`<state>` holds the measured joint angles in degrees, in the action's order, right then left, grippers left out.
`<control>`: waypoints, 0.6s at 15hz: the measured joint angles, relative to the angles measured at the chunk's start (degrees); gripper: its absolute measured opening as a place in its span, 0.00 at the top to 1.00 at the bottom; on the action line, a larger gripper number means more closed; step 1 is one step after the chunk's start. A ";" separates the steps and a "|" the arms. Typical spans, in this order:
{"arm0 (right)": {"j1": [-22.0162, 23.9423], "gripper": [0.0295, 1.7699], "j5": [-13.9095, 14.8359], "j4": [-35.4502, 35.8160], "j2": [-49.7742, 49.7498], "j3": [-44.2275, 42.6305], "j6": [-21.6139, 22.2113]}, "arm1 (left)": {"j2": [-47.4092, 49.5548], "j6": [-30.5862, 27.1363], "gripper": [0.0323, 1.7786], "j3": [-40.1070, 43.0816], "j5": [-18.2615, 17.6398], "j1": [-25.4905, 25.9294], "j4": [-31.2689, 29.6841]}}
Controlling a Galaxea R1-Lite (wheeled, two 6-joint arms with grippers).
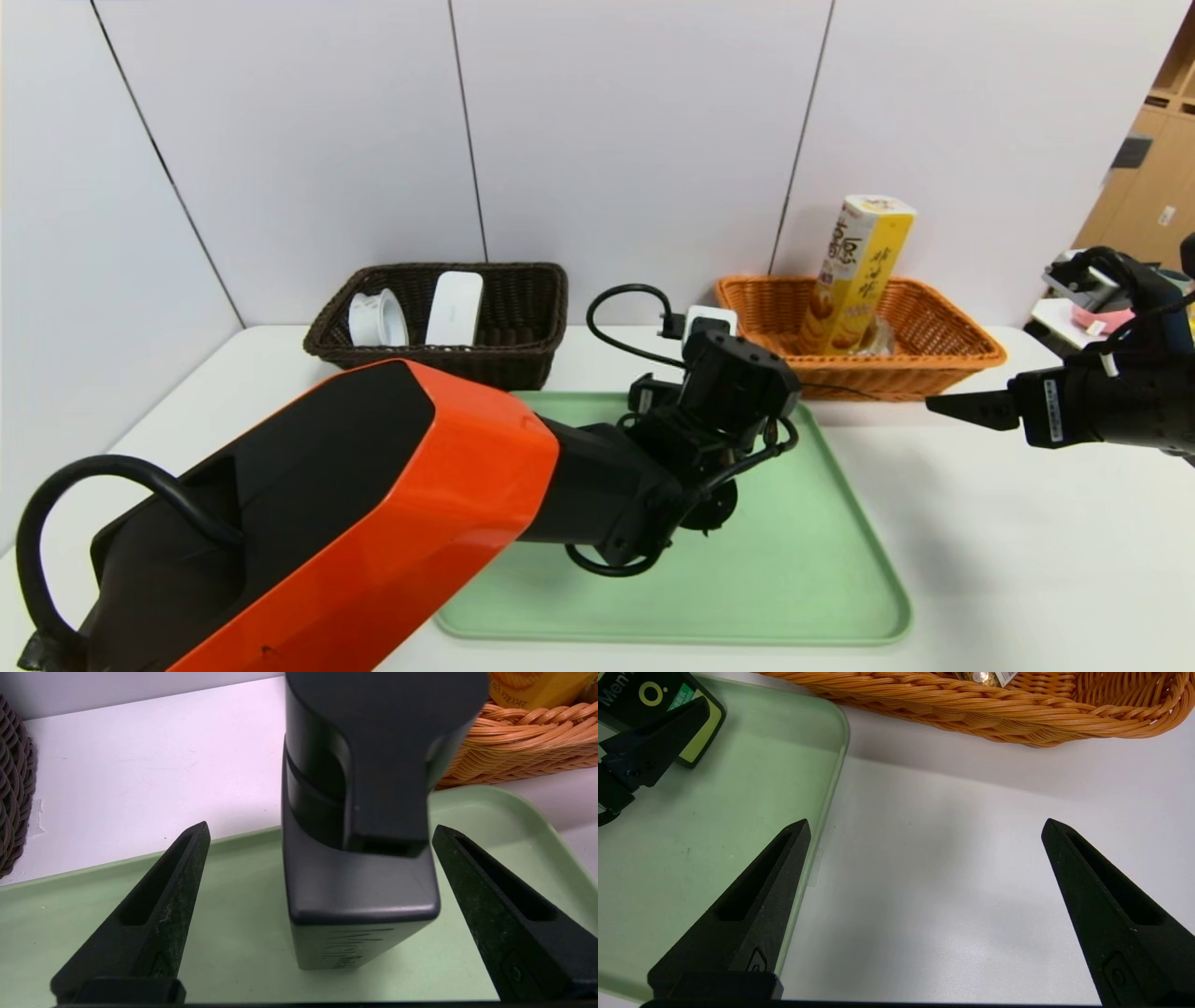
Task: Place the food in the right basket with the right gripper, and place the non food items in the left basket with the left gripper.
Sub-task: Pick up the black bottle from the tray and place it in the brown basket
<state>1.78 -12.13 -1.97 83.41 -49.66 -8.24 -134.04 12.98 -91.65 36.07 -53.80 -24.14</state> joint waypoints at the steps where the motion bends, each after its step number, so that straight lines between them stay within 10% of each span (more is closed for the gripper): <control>1: -0.07 0.03 0.00 0.02 0.00 0.00 -0.02 | -0.04 -0.01 0.05 0.00 0.00 0.07 -0.04; 9: -0.44 0.03 0.09 0.05 -0.15 1.18 -0.02 | -0.06 0.07 0.05 -0.02 0.00 0.52 -0.13</control>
<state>1.34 -12.04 -1.93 83.26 -48.48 -8.27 -134.10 13.06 -91.67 36.07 -53.27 -24.27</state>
